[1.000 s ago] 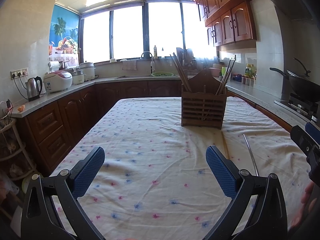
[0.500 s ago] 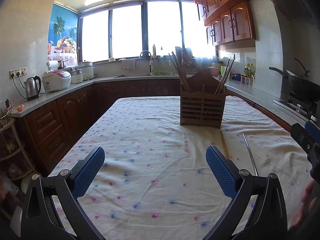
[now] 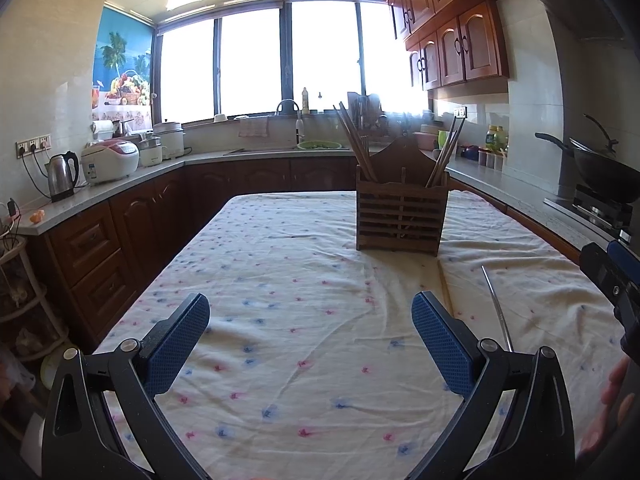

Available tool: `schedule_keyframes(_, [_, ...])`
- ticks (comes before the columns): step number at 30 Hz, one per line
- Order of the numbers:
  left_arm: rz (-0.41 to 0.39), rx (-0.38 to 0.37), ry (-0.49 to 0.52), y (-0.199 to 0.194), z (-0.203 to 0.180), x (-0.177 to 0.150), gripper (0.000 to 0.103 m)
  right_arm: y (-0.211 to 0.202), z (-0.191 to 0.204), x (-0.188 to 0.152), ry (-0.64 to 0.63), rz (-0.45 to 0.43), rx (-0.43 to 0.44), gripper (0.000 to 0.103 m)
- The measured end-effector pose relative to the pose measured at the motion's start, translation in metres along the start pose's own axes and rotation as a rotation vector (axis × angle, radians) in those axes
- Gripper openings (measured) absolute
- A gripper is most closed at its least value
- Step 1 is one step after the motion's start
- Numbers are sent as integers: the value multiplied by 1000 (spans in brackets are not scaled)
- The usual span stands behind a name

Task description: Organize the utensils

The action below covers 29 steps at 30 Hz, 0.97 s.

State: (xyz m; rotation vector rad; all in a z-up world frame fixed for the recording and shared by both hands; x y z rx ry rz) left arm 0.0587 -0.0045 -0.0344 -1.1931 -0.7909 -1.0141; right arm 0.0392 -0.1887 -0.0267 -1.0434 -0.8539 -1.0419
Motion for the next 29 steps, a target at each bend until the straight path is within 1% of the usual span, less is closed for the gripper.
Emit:
schedule_keyframes(17, [5, -18, 2, 4, -1, 3, 103, 0, 3, 0, 0, 8, -3, 103])
schedule_keyframes(26, [21, -44, 12, 9, -4, 7, 103, 8, 6, 0, 18, 45, -12, 103])
schedule_keyframes(29, [35, -58, 14, 13, -6, 8, 103, 12, 7, -2, 20, 70, -19, 103])
Point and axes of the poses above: each gripper's, at about its wrist camera, not at the fingertips, and y roughly the way its jaws point, z to its left, x to its top, the point moved 8 cm from there along y, roughly the way its jaws point, and after that the axes turned 12 degrees about y, right-handed, at the moved point
